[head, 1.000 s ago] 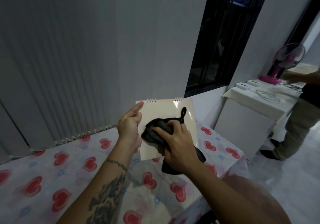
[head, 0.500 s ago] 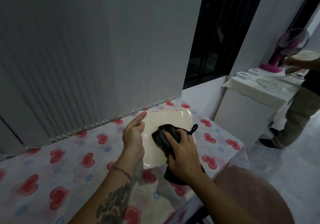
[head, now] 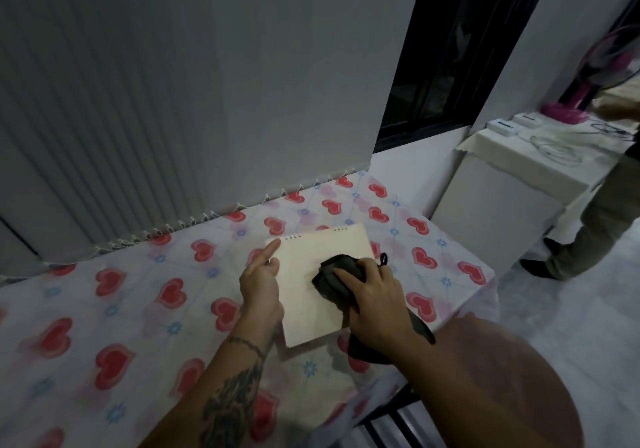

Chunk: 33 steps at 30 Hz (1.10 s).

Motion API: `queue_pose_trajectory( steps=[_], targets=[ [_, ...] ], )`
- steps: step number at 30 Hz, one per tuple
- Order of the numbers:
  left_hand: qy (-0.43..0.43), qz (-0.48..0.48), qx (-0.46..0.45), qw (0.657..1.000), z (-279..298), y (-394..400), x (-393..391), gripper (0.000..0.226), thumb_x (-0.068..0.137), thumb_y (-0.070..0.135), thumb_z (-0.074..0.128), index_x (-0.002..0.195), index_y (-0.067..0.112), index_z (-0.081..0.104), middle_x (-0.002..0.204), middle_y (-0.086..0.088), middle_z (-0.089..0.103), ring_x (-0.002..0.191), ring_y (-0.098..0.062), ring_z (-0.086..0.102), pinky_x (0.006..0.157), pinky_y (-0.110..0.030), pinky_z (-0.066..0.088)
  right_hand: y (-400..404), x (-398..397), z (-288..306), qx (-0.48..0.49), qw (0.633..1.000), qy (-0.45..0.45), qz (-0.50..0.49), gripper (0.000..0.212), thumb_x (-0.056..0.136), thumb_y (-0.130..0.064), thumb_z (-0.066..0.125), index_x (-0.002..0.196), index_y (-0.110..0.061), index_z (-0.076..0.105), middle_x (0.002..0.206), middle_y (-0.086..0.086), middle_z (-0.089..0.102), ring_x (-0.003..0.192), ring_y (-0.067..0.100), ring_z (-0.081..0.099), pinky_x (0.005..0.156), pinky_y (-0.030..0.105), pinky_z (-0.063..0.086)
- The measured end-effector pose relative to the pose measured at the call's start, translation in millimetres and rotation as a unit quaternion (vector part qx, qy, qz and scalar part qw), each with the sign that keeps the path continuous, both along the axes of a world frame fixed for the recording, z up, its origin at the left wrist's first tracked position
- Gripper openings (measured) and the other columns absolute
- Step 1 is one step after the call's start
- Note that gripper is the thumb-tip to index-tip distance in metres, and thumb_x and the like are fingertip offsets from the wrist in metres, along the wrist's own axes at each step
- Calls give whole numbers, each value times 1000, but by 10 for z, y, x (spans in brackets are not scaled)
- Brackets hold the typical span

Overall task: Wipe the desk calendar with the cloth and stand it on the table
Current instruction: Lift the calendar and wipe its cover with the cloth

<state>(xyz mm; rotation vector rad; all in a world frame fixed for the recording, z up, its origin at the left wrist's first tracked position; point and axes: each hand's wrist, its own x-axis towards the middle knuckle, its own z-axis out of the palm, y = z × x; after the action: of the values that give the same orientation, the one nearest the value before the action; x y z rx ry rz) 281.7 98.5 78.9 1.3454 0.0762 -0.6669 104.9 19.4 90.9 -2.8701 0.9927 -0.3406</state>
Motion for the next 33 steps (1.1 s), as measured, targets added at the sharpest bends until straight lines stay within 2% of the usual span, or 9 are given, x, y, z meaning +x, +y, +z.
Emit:
queue_pose_trajectory(
  steps=[4,8,11,15,19,21,24,28,33],
  targets=[
    [47,8,35,998,-425,176,100,38,92,3,52,99,29,79,108,0,69,92,-28,67,85,-43,59,57,2,-231,27,999,40,-18,56,84,-38,54,139,-34,44,134,6,43,108,28,41,84,38,43],
    [40,19,65,997,-678,260,169,39,89,2,53,91,30,80,92,-4,71,74,-22,62,68,-32,57,132,50,-409,59,996,66,-33,60,81,-33,55,139,-31,45,134,11,42,113,34,40,86,42,45],
    [-3,-5,102,995,-823,302,218,39,90,2,51,113,23,75,92,-8,70,68,-19,61,56,-25,52,202,120,-520,79,993,70,-49,60,83,-29,53,142,-30,42,134,11,40,116,34,37,88,43,44],
    [-94,-100,165,977,-907,357,261,47,87,3,49,125,25,67,96,5,69,74,-14,65,49,-16,50,263,208,-651,95,990,86,-64,63,83,-26,51,145,-30,37,137,11,37,116,34,36,89,40,43],
    [-175,-182,243,937,-928,400,293,54,85,1,46,132,20,62,128,-6,65,92,-18,63,64,-16,49,283,217,-752,122,985,92,-76,63,83,-27,50,145,-29,37,137,12,37,119,36,36,92,42,44],
    [-214,-202,283,913,-933,443,279,55,83,2,47,133,19,61,132,-8,62,99,-21,61,69,-17,50,284,193,-792,140,982,92,-83,62,84,-31,51,145,-29,37,138,12,36,121,36,35,94,43,44],
    [-294,-201,344,869,-904,463,203,51,81,8,51,129,19,63,132,-8,55,116,-29,55,93,-35,51,240,143,-790,193,974,81,-87,64,86,-42,55,146,-28,36,140,11,33,126,35,31,100,44,41],
    [-335,-255,308,853,-845,358,0,45,85,10,51,127,20,64,131,-6,55,121,-27,53,96,-30,41,164,27,-717,281,947,8,-153,57,91,-39,51,145,-28,37,140,8,34,125,31,33,104,46,39],
    [-357,-353,277,819,-835,200,-359,46,87,20,52,132,28,58,124,-3,59,116,-26,57,99,-40,47,123,-206,-733,371,900,3,-227,62,86,-23,50,145,-20,31,132,16,47,114,35,51,98,42,44]
  ],
)
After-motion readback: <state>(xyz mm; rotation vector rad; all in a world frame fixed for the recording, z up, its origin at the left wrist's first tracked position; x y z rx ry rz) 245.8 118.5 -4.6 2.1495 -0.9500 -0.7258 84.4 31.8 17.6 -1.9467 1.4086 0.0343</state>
